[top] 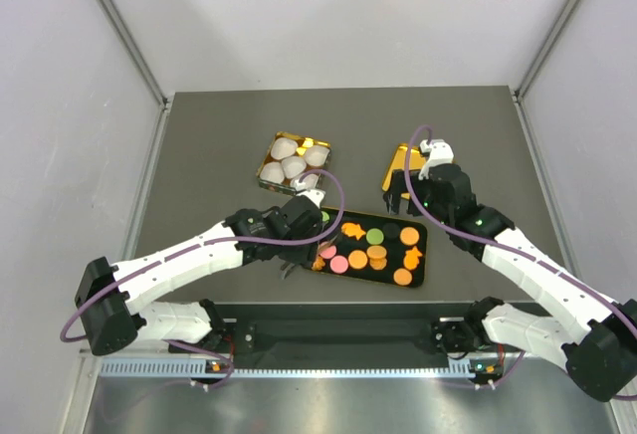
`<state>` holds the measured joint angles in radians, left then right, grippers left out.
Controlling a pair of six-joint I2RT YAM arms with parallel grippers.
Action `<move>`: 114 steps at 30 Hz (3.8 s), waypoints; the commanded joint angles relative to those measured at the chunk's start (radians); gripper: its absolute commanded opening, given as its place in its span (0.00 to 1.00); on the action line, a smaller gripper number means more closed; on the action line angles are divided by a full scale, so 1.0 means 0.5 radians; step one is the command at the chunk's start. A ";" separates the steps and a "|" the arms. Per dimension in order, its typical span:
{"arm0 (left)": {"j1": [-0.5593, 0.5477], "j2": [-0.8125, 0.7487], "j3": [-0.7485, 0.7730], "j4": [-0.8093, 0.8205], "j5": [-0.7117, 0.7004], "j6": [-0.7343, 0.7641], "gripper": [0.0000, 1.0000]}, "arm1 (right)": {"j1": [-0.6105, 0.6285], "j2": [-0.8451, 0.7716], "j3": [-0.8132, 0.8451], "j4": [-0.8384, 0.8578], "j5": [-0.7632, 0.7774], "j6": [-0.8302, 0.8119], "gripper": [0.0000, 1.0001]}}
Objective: Pack the cookies
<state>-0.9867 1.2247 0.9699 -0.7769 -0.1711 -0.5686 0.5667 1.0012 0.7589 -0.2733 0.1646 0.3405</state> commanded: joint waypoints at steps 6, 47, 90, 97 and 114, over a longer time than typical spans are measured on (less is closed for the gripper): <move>-0.009 -0.023 0.005 -0.017 0.029 0.042 0.49 | -0.007 -0.045 -0.005 0.053 0.027 -0.027 1.00; 0.025 -0.102 0.376 -0.097 -0.216 0.100 0.33 | -0.007 -0.073 -0.005 0.050 0.021 -0.034 1.00; 1.081 0.833 0.794 0.584 -0.321 0.379 0.33 | -0.007 -0.119 -0.045 0.059 -0.032 -0.027 1.00; 1.081 0.852 0.772 0.612 -0.336 0.376 0.35 | -0.007 -0.119 -0.048 0.056 -0.032 -0.027 1.00; 1.081 0.842 0.742 0.609 -0.314 0.386 0.46 | -0.007 -0.103 -0.048 0.059 -0.035 -0.027 1.00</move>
<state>-0.4522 1.6482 1.3331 -0.5297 -0.3225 -0.3885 0.5667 0.9676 0.7441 -0.2733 0.1551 0.3401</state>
